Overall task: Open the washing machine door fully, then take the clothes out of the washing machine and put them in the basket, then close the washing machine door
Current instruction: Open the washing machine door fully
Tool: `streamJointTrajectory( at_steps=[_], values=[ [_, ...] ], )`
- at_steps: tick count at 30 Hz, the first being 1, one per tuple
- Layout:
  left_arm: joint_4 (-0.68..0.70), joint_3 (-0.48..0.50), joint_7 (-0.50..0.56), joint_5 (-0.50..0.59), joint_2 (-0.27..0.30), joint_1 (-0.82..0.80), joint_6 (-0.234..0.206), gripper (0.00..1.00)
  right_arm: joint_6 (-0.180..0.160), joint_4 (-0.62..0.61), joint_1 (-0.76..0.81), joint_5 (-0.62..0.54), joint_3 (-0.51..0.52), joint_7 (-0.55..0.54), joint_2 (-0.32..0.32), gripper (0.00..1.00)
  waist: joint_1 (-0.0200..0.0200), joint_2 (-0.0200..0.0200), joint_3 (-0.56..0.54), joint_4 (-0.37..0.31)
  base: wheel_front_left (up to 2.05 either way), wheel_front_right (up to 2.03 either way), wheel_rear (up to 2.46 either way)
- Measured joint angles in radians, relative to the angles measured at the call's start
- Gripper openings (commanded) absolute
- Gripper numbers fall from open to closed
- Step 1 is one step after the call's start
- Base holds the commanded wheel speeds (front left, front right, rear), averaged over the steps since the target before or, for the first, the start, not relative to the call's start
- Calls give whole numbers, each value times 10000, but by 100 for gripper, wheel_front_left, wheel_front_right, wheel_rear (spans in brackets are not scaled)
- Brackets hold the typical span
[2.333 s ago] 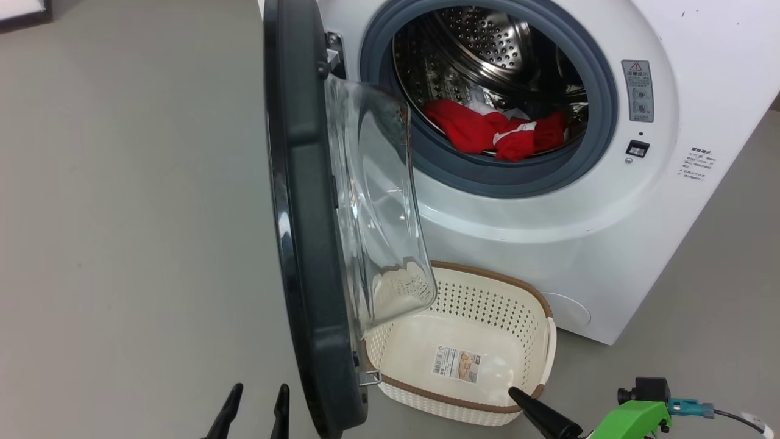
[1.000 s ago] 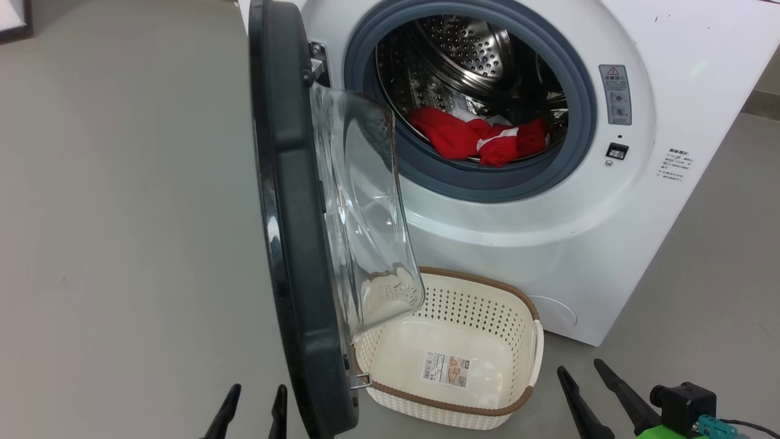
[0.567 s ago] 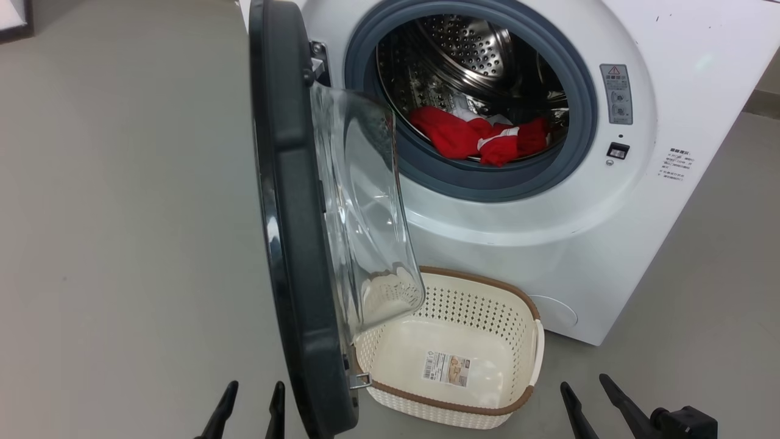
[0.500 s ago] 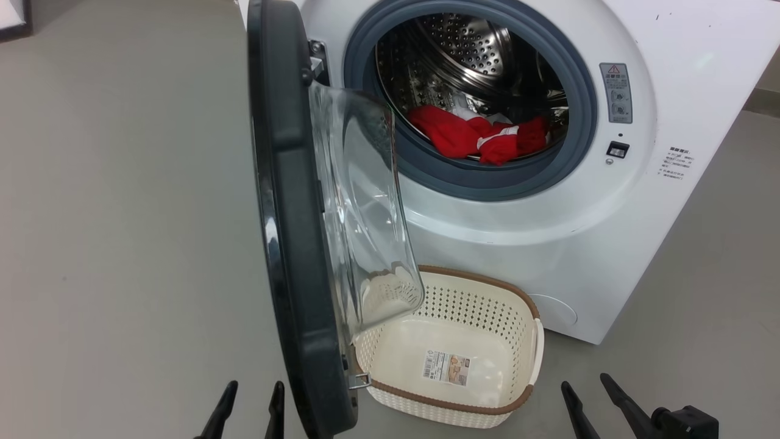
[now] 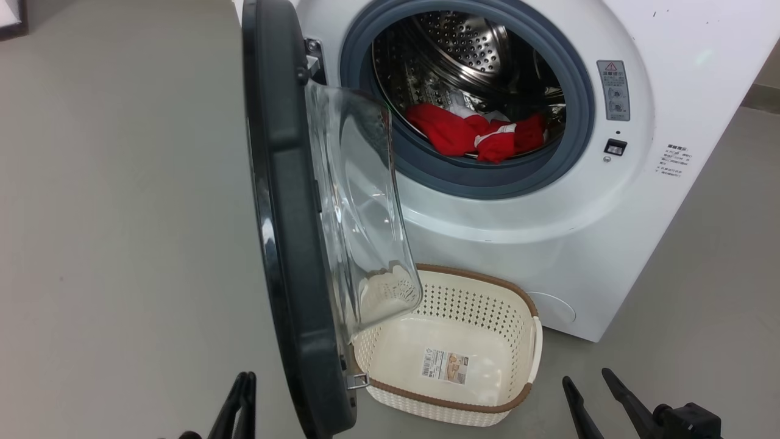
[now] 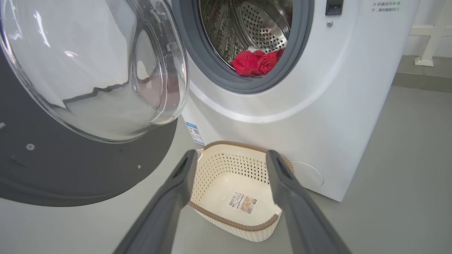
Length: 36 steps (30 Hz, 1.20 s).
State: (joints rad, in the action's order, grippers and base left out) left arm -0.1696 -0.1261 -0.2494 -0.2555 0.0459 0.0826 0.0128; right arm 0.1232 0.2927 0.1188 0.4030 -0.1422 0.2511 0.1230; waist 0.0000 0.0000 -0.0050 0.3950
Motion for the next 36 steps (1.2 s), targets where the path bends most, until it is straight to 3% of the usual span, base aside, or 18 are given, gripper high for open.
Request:
streamJointTrajectory(
  at_steps=[6, 11, 19, 23, 28, 36],
  values=[
    [849, 397, 0, -215, 0, -58, -157, 0, 0, -38, -1, -25, 10, 2, -6, 100, 0, 0, 17, -19, 0, 0, 0],
    [2518, 646, -4, -366, 2, -494, -226, 0, 0, -54, -1, -25, 10, 12, -6, 100, 0, 0, 33, -22, 0, 0, 0],
    [4811, -784, -86, 291, 2, -874, 257, 0, 0, -92, -3, -25, -4, 12, -4, 100, 0, 0, 92, -64, 0, 0, 0],
    [4638, -1770, -86, 489, 8, -792, 516, 0, 0, -94, -5, -25, -10, 12, -4, 100, 0, 0, 100, -109, 0, 0, 0],
    [2947, -2650, -82, 92, 29, -337, 779, 0, 0, -100, -8, -25, -12, 12, -2, 100, 0, 0, 107, -159, 0, 0, 0],
    [865, -2765, -75, -625, 38, -320, 738, 0, 2, -157, -10, -25, 0, 13, 4, 100, 0, 0, 194, -158, 0, 0, 0]
  ],
)
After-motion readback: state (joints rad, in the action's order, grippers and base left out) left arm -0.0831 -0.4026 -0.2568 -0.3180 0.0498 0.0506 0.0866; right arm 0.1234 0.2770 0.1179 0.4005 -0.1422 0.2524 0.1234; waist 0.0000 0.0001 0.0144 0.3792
